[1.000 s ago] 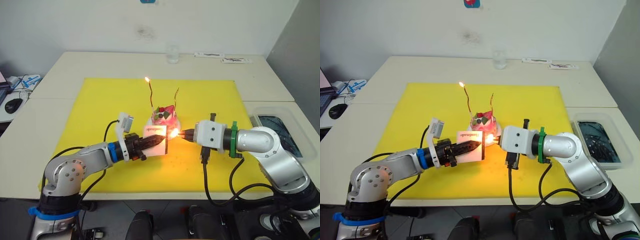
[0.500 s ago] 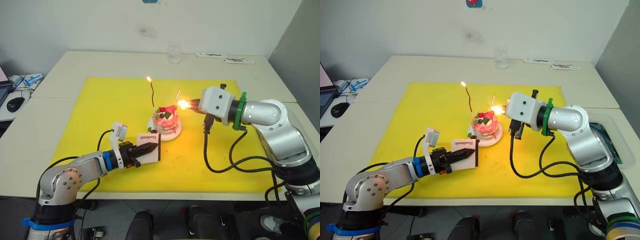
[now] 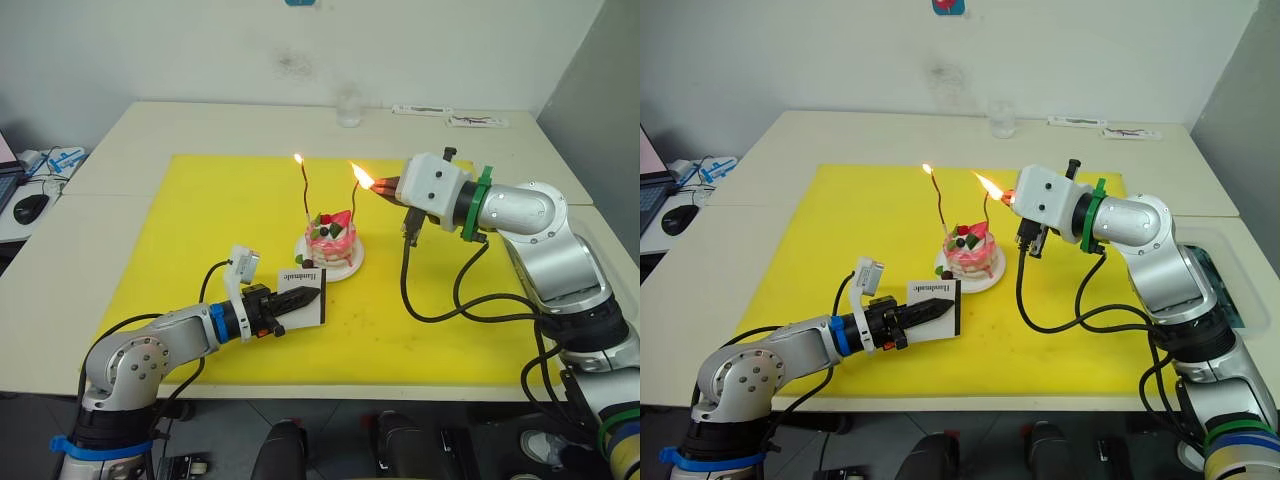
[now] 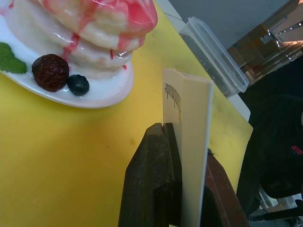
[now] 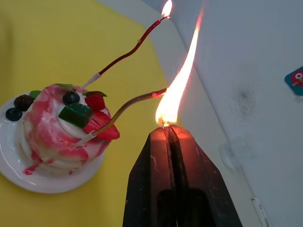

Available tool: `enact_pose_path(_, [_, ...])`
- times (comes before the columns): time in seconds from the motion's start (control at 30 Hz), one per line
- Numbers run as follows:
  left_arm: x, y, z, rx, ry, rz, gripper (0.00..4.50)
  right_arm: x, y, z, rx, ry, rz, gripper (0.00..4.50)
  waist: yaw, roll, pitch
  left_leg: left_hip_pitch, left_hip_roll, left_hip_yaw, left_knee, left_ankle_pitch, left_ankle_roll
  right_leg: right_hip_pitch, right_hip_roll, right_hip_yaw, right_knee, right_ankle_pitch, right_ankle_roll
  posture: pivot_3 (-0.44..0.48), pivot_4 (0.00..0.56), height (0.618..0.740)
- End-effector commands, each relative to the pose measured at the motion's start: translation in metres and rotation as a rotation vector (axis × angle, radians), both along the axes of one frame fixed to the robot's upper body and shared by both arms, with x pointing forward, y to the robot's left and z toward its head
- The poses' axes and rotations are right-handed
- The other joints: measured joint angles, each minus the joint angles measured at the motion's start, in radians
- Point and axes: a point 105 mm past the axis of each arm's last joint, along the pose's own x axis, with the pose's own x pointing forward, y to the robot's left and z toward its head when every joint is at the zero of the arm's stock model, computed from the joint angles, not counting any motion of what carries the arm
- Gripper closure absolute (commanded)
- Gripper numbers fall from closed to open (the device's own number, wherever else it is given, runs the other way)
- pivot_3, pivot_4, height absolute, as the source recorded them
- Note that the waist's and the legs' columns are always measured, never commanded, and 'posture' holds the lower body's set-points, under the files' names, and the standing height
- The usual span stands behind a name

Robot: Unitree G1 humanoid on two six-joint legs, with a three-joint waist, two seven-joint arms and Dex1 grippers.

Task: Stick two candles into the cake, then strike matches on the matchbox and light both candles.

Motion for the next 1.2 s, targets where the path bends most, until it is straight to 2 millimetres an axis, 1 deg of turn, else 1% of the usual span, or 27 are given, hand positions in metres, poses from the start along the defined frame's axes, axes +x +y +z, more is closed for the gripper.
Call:
enact_pose_path(0.03, [-0.0012,-0.0052,0.0101,-0.01,-0.048,-0.027,4.5,-0.0037,0.004,0.0202,0.018,-0.084,0.021,4.48,0.0,0.0,0.0,0.0,0.0,0.0,0.0,0.0,0.0,0.0,0.0,0.0,0.0,0.0,0.0,0.0,0.15,0.74])
enact_pose_path(0.37, [-0.0009,-0.0063,0.0112,-0.012,-0.051,-0.033,4.5,-0.0065,0.0069,0.0214,0.024,-0.086,0.037,4.48,0.0,0.0,0.0,0.0,0.0,0.0,0.0,0.0,0.0,0.0,0.0,0.0,0.0,0.0,0.0,0.0,0.15,0.74])
enact_pose_path(1.2, [0.0,-0.0076,0.0114,-0.011,-0.052,-0.042,4.5,-0.0127,0.0056,0.0201,0.017,-0.075,0.046,4.48,0.0,0.0,0.0,0.0,0.0,0.0,0.0,0.0,0.0,0.0,0.0,0.0,0.0,0.0,0.0,0.0,0.15,0.74])
